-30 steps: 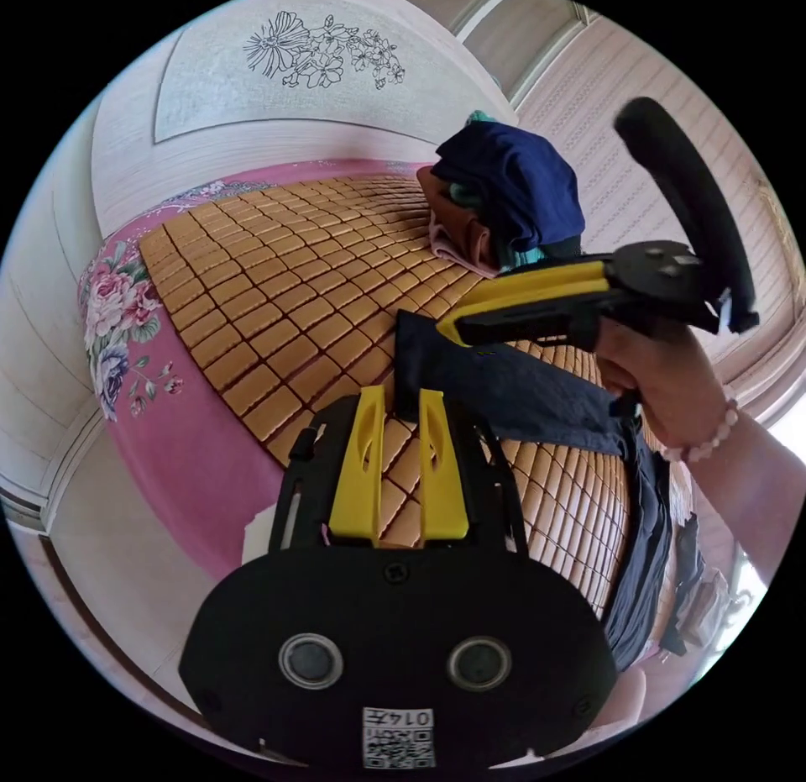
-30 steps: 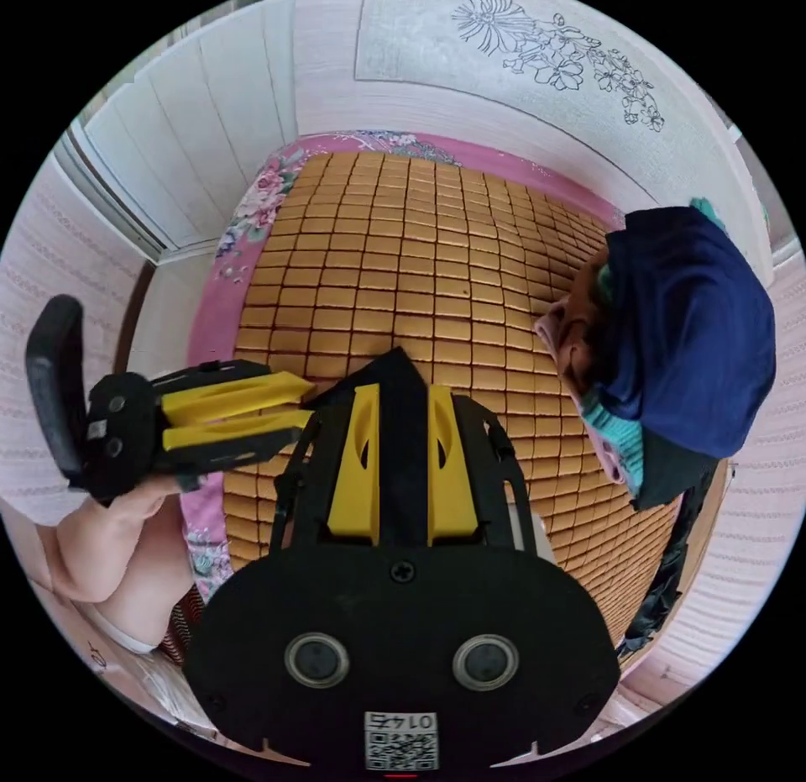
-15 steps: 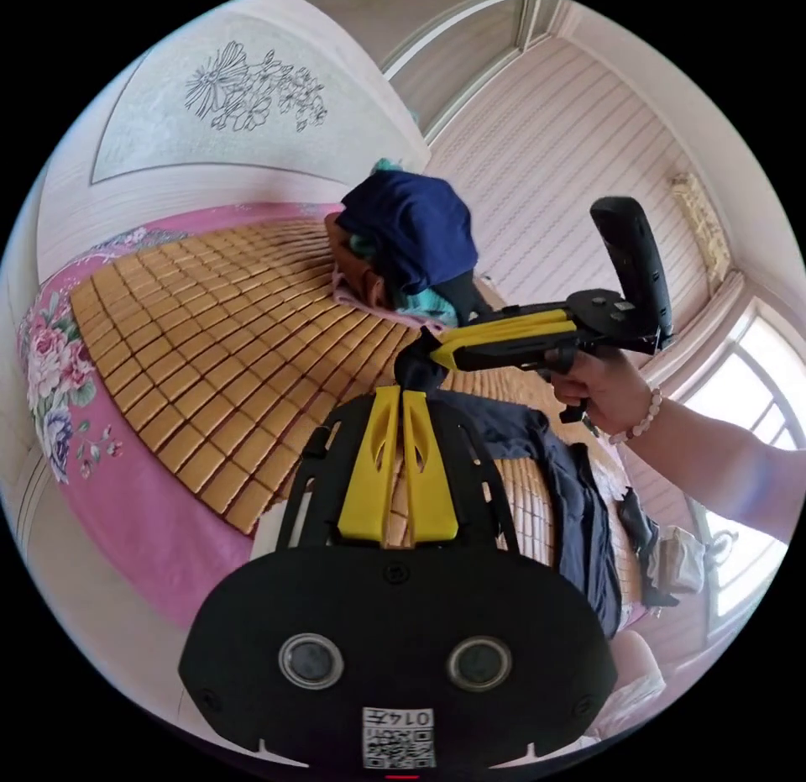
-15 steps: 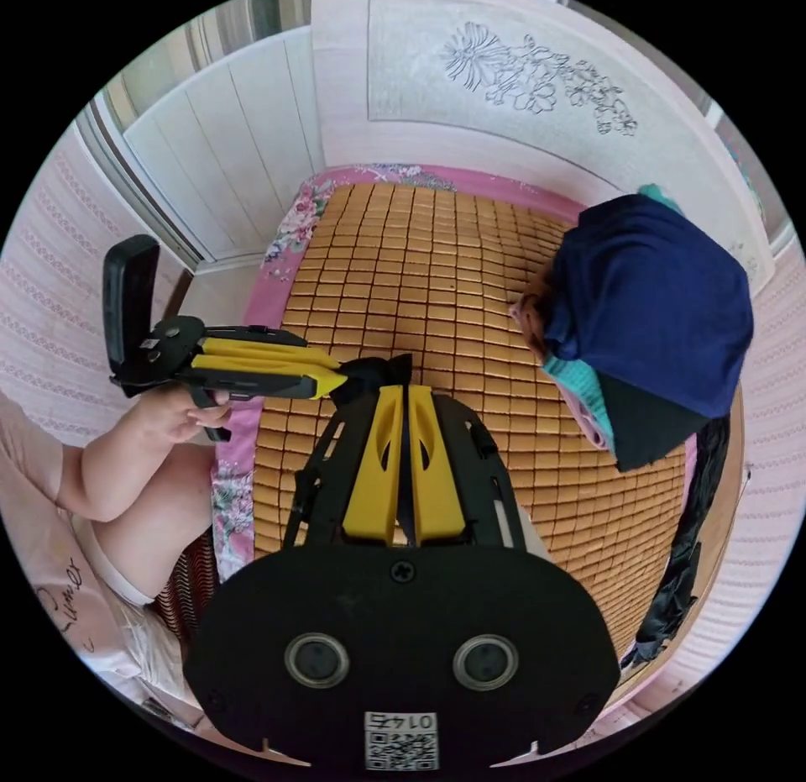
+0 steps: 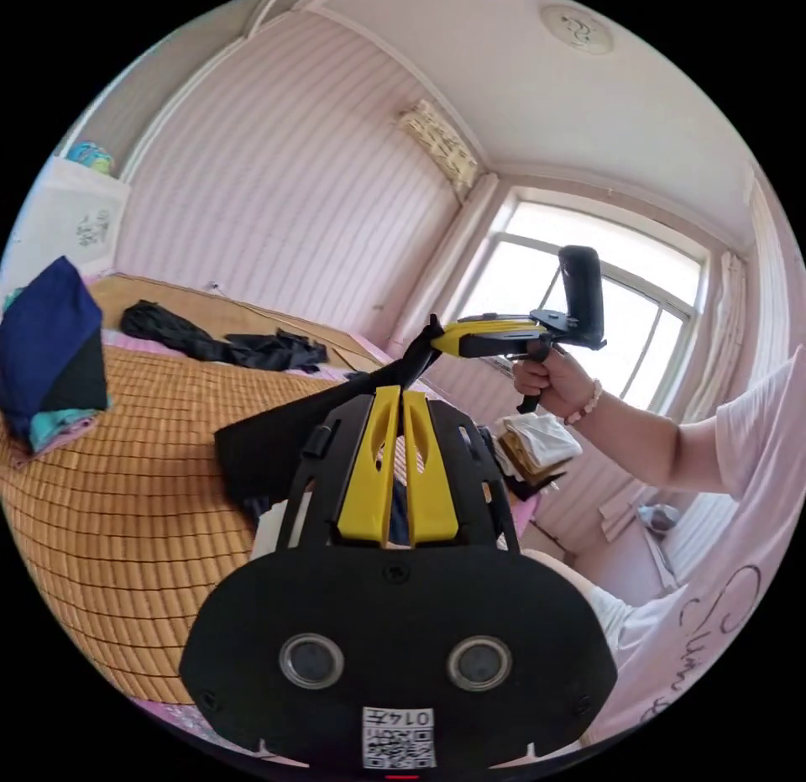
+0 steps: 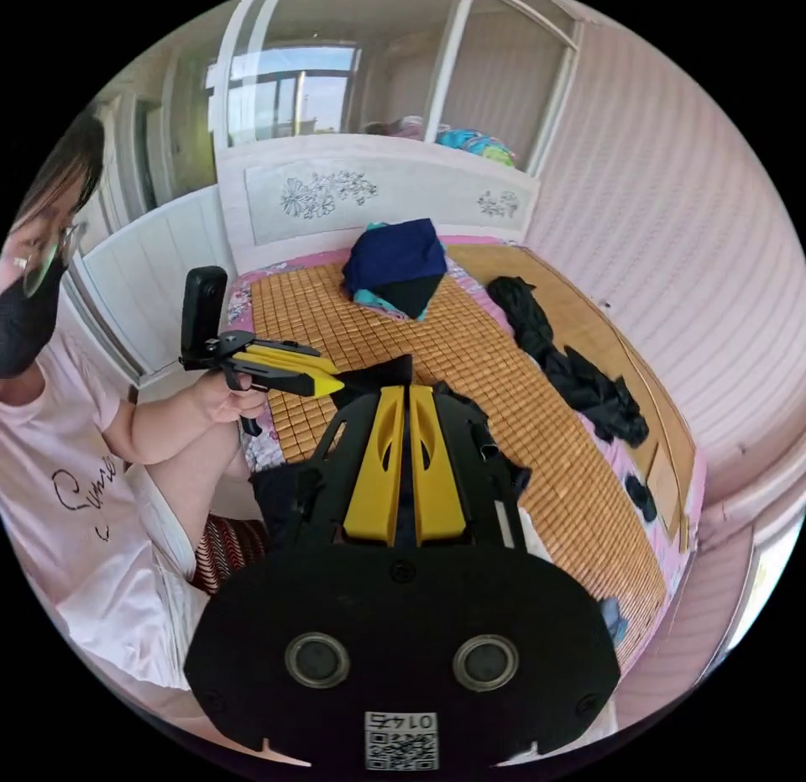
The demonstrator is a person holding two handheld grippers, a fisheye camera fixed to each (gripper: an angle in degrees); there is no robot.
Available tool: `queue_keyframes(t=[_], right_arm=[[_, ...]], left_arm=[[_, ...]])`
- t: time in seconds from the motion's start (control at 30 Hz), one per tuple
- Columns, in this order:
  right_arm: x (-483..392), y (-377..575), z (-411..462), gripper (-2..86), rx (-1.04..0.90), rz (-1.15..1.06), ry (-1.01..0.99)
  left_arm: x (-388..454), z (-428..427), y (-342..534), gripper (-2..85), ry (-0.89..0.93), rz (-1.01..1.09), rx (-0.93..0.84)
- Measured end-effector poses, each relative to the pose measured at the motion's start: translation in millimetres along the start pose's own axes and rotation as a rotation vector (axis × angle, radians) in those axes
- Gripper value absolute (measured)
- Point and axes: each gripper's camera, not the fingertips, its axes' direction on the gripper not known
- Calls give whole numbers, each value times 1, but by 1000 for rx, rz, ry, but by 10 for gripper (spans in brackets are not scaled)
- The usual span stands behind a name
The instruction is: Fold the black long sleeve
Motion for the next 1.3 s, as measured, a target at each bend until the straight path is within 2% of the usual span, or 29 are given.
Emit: queue_keyframes(t=[0.07, 0.2, 0.27, 0.37, 0.43, 0.57, 0.67, 0.8, 0.9, 1.03, 1.1, 1.17, 1.3], right_arm=[[12, 63, -2, 11, -43, 123, -21], [34, 208, 45, 53, -204, 446, -153], [38, 245, 67, 74, -323, 508, -157], [51, 259, 82, 81, -375, 534, -195], [65, 240, 86, 80, -350, 484, -194], [113, 145, 115, 72, -228, 293, -166], [151, 56, 156, 70, -146, 204, -182], [205, -51, 235, 72, -150, 212, -225], [234, -102, 285, 85, -220, 266, -222], [259, -132, 313, 88, -246, 340, -211], [277, -142, 326, 48, -312, 380, -277], [286, -152, 318, 24, -293, 366, -292], [302, -176, 304, 2, -313, 334, -296]], left_arm=[[30, 51, 23, -4, 86, 15, -120], [48, 114, 74, 30, 86, -1, -351], [38, 133, 95, 48, 57, -52, -476], [9, 133, 96, 50, 6, -98, -513], [-14, 131, 86, 50, -89, -88, -532], [-78, 140, 40, 44, -361, -46, -561], [-125, 160, 3, 39, -454, -97, -560], [-168, 191, -27, 40, -491, -197, -541], [-191, 225, -34, 51, -532, -185, -639], [-210, 253, -33, 61, -484, -181, -716], [-213, 259, -31, 52, -457, -158, -717], [-217, 259, -33, 6, -407, -149, -697], [-221, 255, -39, -7, -412, -111, -704]])
